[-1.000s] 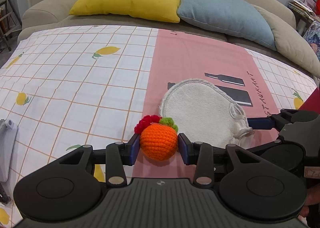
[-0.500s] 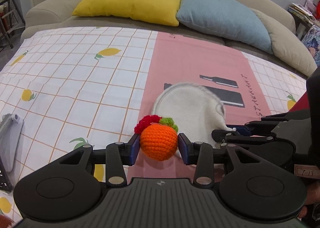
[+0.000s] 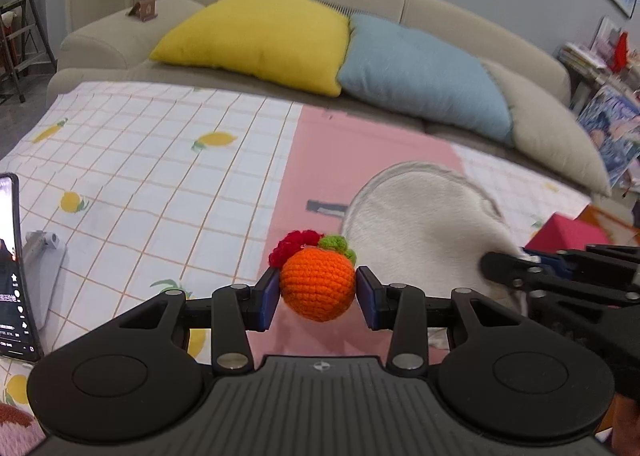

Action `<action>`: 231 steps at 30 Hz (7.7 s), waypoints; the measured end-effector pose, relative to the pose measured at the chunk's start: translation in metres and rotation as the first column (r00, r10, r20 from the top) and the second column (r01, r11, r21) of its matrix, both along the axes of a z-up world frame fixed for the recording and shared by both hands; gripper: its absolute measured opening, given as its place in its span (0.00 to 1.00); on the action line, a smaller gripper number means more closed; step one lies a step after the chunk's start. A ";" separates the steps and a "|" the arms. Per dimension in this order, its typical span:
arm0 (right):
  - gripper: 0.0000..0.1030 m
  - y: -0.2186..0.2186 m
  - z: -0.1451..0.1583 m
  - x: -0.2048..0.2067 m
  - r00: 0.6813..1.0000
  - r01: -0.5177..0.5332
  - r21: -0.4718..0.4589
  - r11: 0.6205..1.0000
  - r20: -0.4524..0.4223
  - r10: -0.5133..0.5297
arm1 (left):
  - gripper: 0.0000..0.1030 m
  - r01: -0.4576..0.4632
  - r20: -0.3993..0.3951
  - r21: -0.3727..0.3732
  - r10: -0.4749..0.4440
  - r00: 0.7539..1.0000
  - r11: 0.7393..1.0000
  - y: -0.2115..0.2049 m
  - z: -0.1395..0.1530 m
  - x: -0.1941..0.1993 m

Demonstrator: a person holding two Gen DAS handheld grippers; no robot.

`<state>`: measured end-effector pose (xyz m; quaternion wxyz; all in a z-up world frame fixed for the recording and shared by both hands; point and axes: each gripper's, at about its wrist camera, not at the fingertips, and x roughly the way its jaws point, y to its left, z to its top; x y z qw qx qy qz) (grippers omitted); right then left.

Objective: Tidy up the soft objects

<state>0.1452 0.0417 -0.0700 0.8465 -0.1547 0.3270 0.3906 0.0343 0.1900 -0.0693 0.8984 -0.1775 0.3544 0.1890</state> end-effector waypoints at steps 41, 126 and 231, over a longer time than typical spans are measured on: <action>0.12 -0.329 -0.007 0.059 0.730 0.635 -0.107 0.765 -0.240 -0.640 | 0.45 0.840 -0.102 0.105 -0.835 0.541 0.532 -0.327 0.043 0.150; 0.97 -0.193 0.086 -0.101 0.865 0.500 0.030 0.865 -0.066 -0.498 | 0.86 0.236 -0.005 0.213 -0.240 0.971 0.948 -0.174 0.100 -0.047; 0.97 -0.188 0.074 -0.097 0.879 0.471 -0.029 0.882 -0.070 -0.471 | 0.86 0.241 -0.067 0.213 -0.232 0.970 0.947 -0.172 0.096 -0.049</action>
